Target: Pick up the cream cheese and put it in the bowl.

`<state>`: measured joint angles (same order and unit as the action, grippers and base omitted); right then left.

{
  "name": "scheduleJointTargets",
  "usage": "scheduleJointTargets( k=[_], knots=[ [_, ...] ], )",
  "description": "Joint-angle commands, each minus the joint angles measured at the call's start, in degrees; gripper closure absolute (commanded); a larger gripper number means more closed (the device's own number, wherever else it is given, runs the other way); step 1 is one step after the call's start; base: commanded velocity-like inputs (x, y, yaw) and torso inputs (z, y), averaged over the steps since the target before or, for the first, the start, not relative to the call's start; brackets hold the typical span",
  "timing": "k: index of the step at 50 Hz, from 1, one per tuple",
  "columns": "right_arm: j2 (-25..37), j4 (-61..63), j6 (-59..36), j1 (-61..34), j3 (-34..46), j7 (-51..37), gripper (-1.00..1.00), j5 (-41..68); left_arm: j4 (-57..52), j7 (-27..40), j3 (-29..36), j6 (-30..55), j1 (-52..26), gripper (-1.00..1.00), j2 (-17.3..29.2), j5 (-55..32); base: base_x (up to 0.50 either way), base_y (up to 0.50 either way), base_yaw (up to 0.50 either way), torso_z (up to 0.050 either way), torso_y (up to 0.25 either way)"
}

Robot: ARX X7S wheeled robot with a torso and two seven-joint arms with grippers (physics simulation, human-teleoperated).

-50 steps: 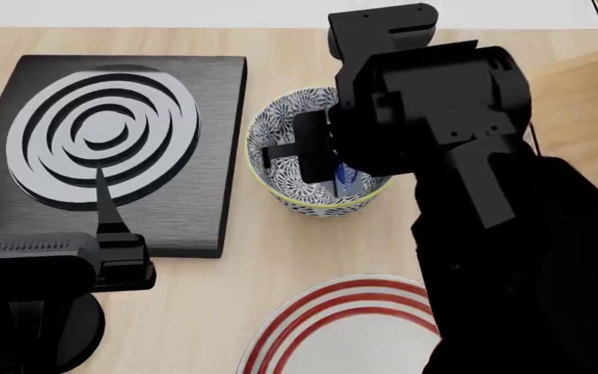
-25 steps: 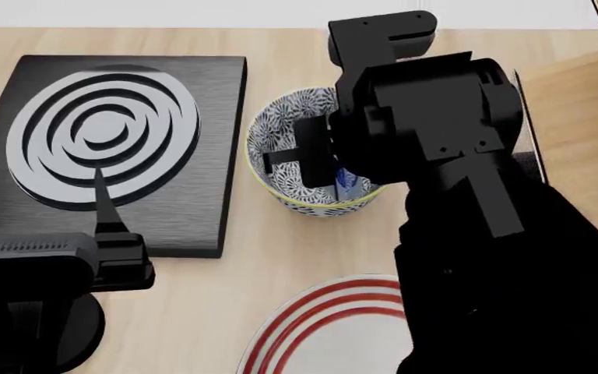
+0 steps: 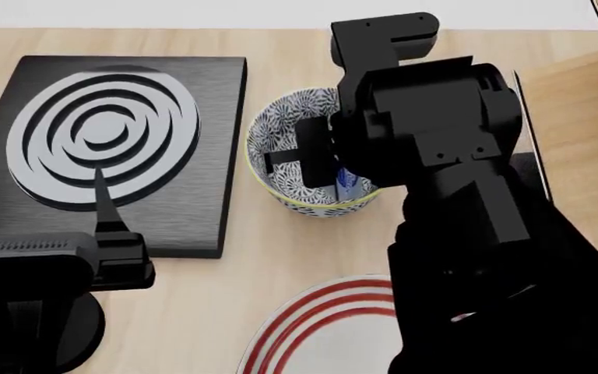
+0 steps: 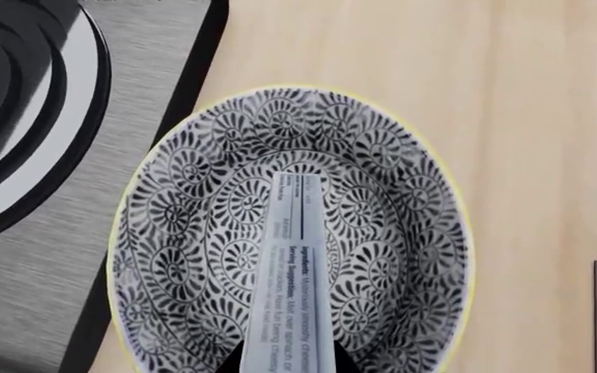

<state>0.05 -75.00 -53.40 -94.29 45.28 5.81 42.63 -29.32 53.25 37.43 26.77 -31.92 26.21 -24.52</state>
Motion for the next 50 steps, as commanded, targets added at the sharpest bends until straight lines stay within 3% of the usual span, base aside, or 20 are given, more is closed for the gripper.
scheduleJointTargets(
  k=[1,2,3,27,37,50],
  knots=[
    [-0.02,0.05,0.32,1.01,-1.35,0.56,1.0,-2.19,0.01,-0.01,-0.02,0.02,0.01,-1.0,0.01,-0.08,0.0,0.0,0.0,0.0,0.0],
    [-0.02,0.06,0.28,1.04,-0.99,0.81,1.0,-2.03,0.1,0.0,0.02,-0.06,0.06,-1.0,0.0,0.01,0.0,0.0,0.0,0.0,0.0],
    [-0.02,0.05,0.23,1.03,-1.0,0.62,-1.0,-1.92,0.1,-0.03,0.05,-0.03,0.02,-1.0,-0.02,-0.01,0.01,0.0,0.0,0.0,0.0],
    [1.28,3.17,0.45,-4.99,3.39,-0.04,-1.0,2.79,0.83,-0.04,0.41,0.28,-0.11,-1.0,-0.15,0.28,0.0,0.0,0.0,0.0,0.0],
    [11.33,30.56,-11.31,-0.73,-4.2,-15.07,-1.0,11.84,1.19,-0.15,0.48,0.11,-0.06,-1.0,-0.21,0.33,0.0,0.0,0.0,0.0,0.0],
    [18.85,56.14,-20.43,6.74,-16.31,-32.19,-1.0,24.97,1.02,-0.18,0.35,0.29,-0.09,-1.0,-0.21,-0.02,0.0,0.0,0.0,0.0,0.0]
  ],
)
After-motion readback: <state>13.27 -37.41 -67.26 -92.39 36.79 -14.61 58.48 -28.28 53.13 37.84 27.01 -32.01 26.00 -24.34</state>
